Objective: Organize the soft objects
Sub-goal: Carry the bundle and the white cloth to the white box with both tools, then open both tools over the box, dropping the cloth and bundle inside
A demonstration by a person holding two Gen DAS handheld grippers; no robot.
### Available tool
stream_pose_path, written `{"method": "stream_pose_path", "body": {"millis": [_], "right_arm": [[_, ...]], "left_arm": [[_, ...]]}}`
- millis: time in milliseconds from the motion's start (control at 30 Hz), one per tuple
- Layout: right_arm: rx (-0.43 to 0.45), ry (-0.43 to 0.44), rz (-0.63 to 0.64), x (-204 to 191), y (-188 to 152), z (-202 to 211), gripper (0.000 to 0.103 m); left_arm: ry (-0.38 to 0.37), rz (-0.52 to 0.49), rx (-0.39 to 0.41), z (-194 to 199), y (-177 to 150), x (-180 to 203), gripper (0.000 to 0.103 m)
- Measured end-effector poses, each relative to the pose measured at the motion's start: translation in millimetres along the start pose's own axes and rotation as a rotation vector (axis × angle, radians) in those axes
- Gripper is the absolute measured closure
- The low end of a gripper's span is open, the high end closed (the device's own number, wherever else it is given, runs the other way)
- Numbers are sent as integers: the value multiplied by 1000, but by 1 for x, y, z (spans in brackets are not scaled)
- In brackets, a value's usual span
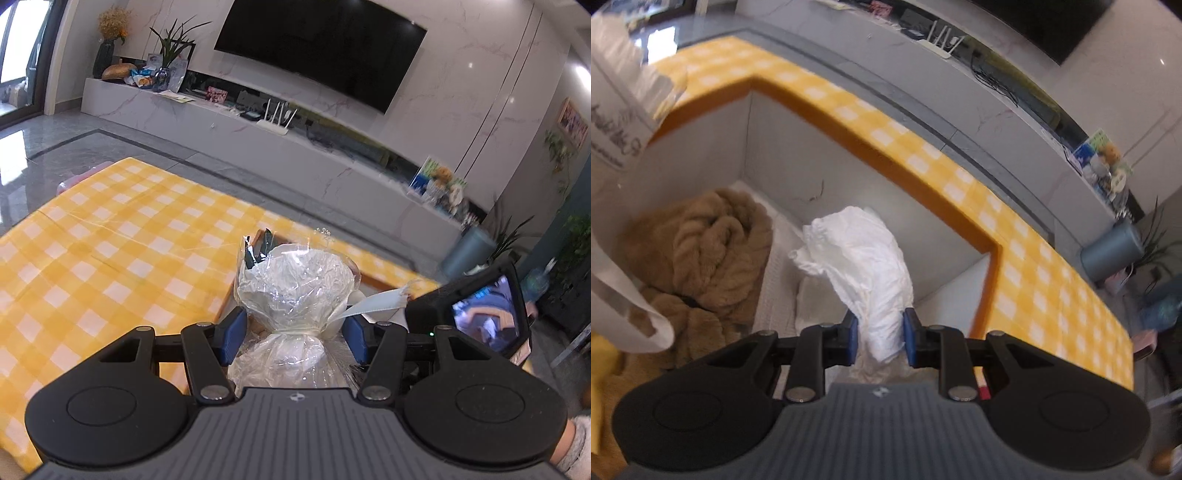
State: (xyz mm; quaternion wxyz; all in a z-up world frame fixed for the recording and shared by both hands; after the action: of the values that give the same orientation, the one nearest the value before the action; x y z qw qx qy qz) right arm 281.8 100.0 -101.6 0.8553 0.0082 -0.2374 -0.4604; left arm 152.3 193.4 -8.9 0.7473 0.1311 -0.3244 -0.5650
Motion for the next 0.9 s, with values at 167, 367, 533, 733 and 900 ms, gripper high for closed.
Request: {"method": "stream_pose_path", "body": {"millis": [167, 367, 533, 733, 900], "right_arm": [[34, -29, 23, -3, 0, 3, 53], [137, 40, -14, 10, -10, 39, 21], [269, 49, -7, 31, -25, 82, 8], [349, 129, -105, 77, -68, 116, 4], [407, 148, -194, 122, -118, 123, 3]], "left_arm": [[70, -86, -9, 4, -7, 8, 39], [104, -161, 2, 7, -11, 22, 39], [120, -188, 12, 13, -13, 28, 39], [163, -247, -4, 20, -22, 36, 39], [218, -261, -55, 7, -26, 43, 39]]}}
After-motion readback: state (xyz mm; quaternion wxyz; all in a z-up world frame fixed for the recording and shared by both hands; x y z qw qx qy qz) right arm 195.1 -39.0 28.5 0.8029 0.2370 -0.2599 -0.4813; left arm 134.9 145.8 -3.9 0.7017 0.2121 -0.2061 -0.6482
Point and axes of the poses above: each gripper's, at about its wrist camera, not at the fingertips, and z roughly against the way its jaws point, x to its right, y to its top, the point moved 9 cm from there along -z, roughly the way its jaws point, and after that the axes turned 15 degrees about -x, right-handed, at the moved point
